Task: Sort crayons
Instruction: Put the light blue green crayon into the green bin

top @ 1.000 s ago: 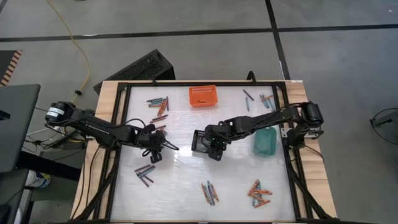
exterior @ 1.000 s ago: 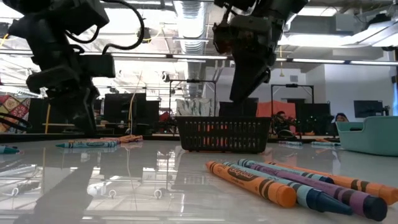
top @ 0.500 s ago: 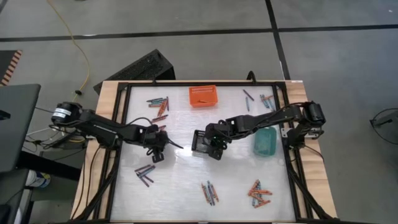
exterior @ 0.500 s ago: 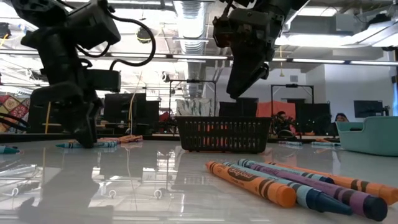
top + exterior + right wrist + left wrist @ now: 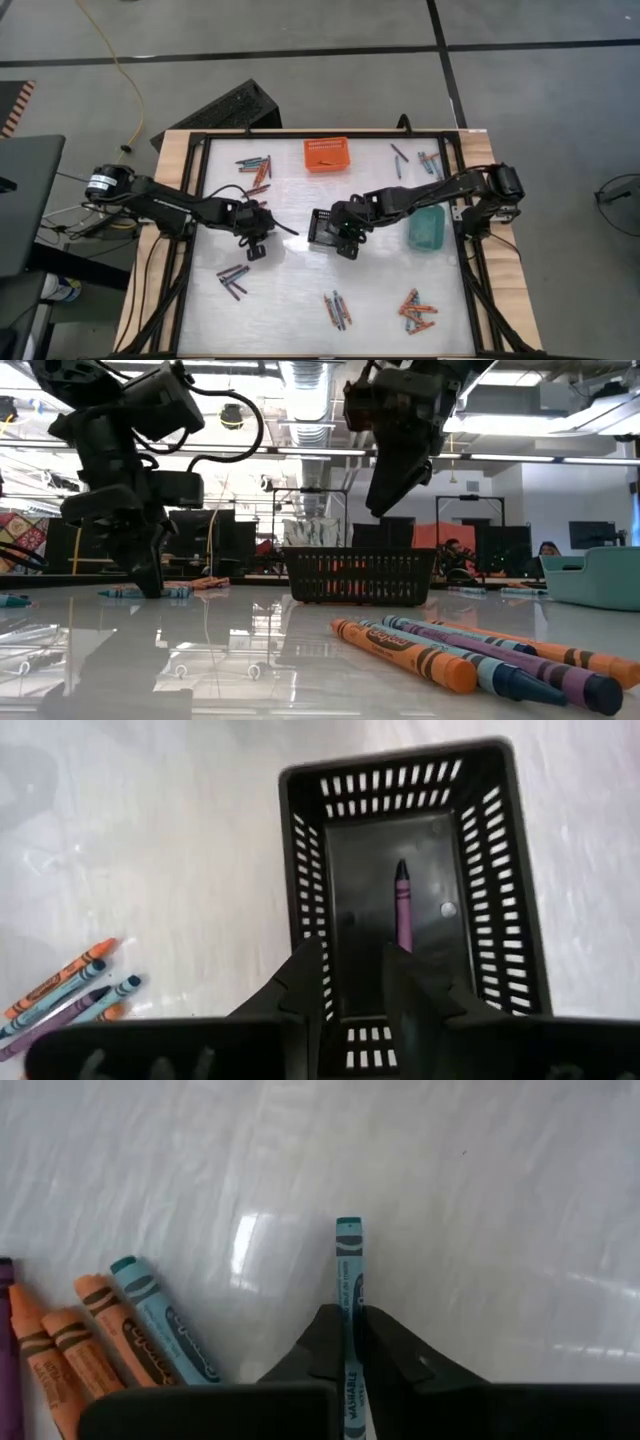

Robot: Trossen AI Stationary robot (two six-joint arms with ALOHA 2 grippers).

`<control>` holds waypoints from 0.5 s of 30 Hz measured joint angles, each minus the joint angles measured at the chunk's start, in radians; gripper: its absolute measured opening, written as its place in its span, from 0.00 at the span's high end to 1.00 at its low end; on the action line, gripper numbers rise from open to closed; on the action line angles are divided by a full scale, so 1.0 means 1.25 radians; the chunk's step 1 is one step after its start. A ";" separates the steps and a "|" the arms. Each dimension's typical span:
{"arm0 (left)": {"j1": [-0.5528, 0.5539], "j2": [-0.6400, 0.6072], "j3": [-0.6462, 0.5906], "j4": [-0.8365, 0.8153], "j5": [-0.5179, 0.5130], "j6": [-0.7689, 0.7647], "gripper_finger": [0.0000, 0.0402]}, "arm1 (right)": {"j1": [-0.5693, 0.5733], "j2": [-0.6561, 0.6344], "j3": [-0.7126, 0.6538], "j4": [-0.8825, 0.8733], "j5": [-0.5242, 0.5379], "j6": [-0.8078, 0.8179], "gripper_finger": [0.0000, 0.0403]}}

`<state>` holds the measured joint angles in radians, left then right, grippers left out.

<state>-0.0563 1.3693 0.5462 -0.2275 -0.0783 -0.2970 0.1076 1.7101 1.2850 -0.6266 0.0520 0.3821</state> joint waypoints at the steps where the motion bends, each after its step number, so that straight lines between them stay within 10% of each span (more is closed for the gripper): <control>1: 0.000 0.002 0.010 -0.003 0.001 0.007 0.99 | 0.005 -0.007 0.000 0.002 0.011 -0.002 0.75; 15: -0.003 0.000 0.274 0.002 -0.032 0.193 1.00 | 0.131 -0.173 0.000 0.061 0.244 -0.023 0.75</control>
<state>-0.0601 1.3689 0.8892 -0.2251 -0.1178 -0.0552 0.2713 1.4940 1.2853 -0.5506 0.3566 0.3538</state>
